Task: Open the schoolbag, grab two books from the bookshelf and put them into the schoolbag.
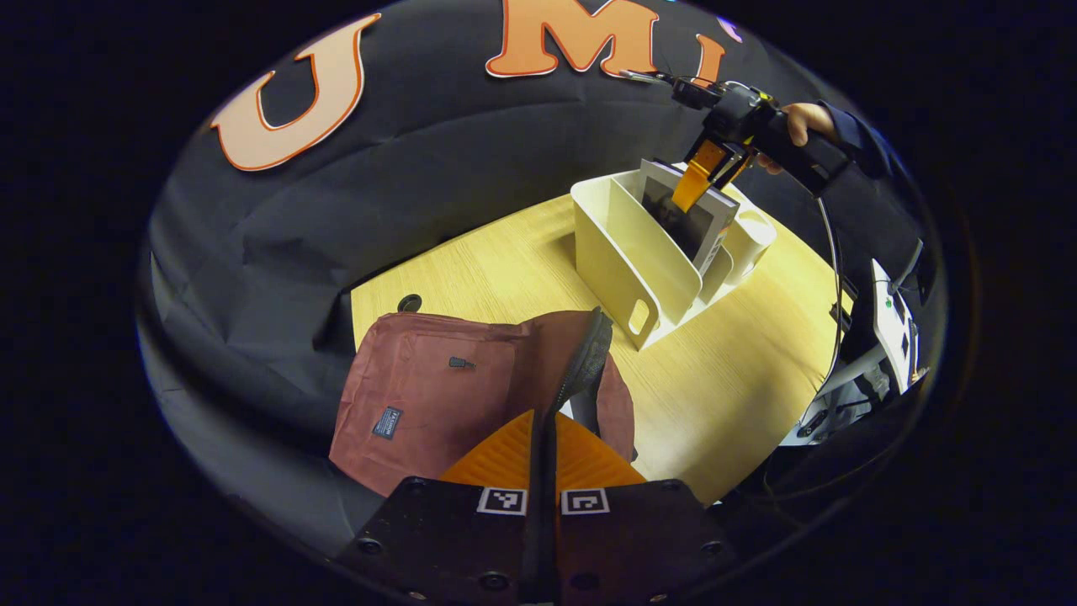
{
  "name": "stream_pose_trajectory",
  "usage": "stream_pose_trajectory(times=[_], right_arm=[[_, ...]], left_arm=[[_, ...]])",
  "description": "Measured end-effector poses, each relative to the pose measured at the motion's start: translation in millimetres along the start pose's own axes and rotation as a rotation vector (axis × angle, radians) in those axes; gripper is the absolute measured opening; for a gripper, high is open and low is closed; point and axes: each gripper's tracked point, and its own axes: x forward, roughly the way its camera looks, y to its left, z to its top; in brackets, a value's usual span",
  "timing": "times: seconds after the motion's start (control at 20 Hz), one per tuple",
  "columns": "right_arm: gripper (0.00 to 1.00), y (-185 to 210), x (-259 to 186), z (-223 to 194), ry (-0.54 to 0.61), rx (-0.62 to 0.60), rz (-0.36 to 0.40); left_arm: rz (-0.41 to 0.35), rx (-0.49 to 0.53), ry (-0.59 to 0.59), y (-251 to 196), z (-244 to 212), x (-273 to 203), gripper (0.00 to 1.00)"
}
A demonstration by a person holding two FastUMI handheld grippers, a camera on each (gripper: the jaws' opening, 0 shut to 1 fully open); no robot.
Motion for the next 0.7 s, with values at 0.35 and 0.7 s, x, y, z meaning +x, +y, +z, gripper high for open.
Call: stream_pose_trajectory(times=[0.35, 0.7], right_arm=[[0.98, 0, 24, 8, 0.062, 0.001, 0.01], [0.93, 1, 34, 8, 0.087, 0.008, 0.004]], left_arm=[[-0.005, -0.026, 0.003, 3, -3, 3, 0.01], [-0.014, -0.042, 0.008, 2, -6, 7, 0.01]])
